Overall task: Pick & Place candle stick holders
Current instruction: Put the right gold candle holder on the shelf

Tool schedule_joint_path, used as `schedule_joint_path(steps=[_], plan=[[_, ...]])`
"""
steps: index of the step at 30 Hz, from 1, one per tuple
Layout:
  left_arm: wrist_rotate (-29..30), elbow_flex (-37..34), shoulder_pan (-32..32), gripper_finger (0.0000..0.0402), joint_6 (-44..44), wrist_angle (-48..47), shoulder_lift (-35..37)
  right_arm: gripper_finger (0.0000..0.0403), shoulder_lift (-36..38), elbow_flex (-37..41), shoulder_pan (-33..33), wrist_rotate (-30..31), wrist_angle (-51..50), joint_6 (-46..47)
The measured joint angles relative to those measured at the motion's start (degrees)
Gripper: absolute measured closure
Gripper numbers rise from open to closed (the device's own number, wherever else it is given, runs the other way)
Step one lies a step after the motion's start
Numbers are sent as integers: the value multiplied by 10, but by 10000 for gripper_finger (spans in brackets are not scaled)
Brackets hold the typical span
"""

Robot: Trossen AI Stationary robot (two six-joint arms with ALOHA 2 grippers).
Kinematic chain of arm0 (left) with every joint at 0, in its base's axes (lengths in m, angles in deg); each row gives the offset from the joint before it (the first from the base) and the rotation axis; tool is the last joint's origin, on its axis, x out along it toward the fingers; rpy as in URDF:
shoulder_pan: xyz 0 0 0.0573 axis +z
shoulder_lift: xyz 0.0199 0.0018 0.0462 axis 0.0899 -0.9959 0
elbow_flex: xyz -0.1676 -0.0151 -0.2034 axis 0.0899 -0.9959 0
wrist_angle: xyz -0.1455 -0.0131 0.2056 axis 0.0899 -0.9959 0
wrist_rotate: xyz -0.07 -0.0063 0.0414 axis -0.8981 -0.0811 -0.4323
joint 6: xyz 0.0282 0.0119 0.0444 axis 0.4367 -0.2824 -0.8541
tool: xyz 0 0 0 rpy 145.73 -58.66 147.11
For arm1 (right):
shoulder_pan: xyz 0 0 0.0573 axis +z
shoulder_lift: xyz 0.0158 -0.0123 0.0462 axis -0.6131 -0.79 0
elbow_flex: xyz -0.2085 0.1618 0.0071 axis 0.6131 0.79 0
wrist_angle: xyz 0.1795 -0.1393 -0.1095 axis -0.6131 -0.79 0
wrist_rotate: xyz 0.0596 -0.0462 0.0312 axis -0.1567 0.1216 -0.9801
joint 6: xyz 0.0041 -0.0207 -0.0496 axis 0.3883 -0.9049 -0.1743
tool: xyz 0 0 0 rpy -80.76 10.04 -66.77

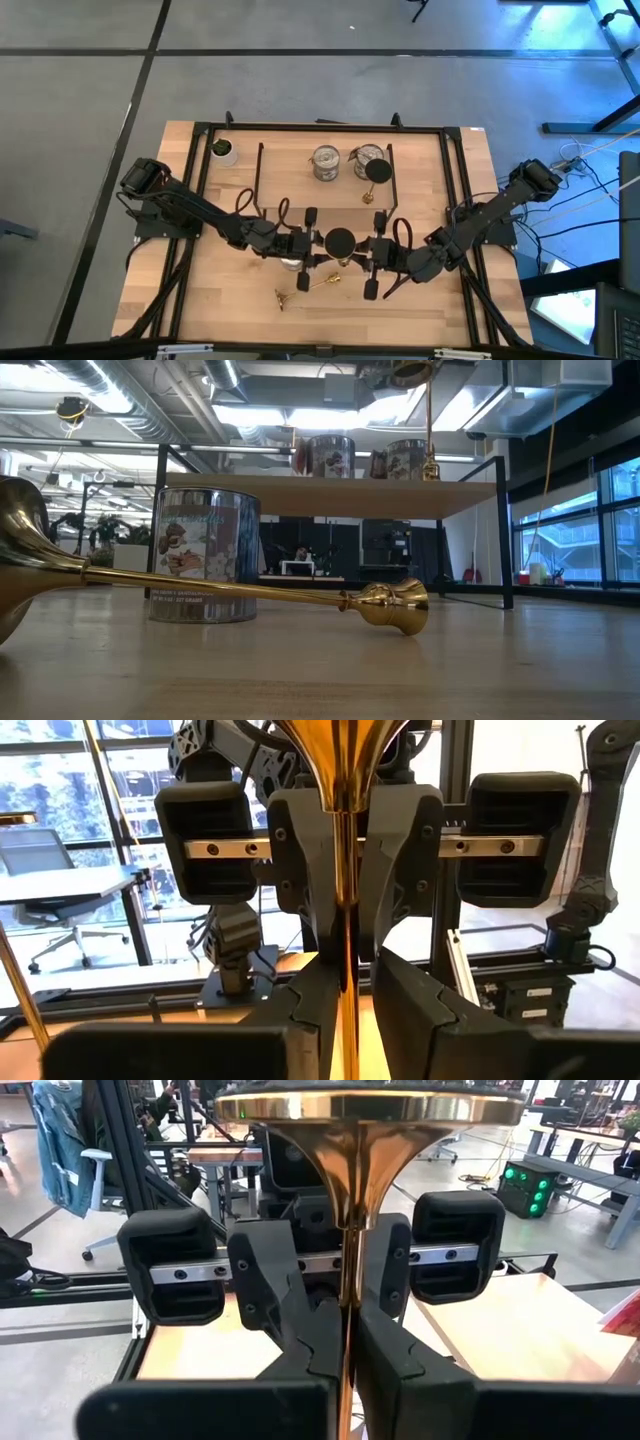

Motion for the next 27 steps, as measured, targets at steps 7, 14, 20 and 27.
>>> schedule_joint_path(steps=[7,14,20,27], plan=[[-3,0,0,341,6,-4,0,391,0,0,0,0,0,0],[-4,0,0,342,9,-5,0,391,0,0,0,0,0,0],[-5,0,0,343,10,-5,1,391,0,0,0,0,2,-3],[-6,0,0,343,14,-6,1,391,0,0,0,0,13,-17]])
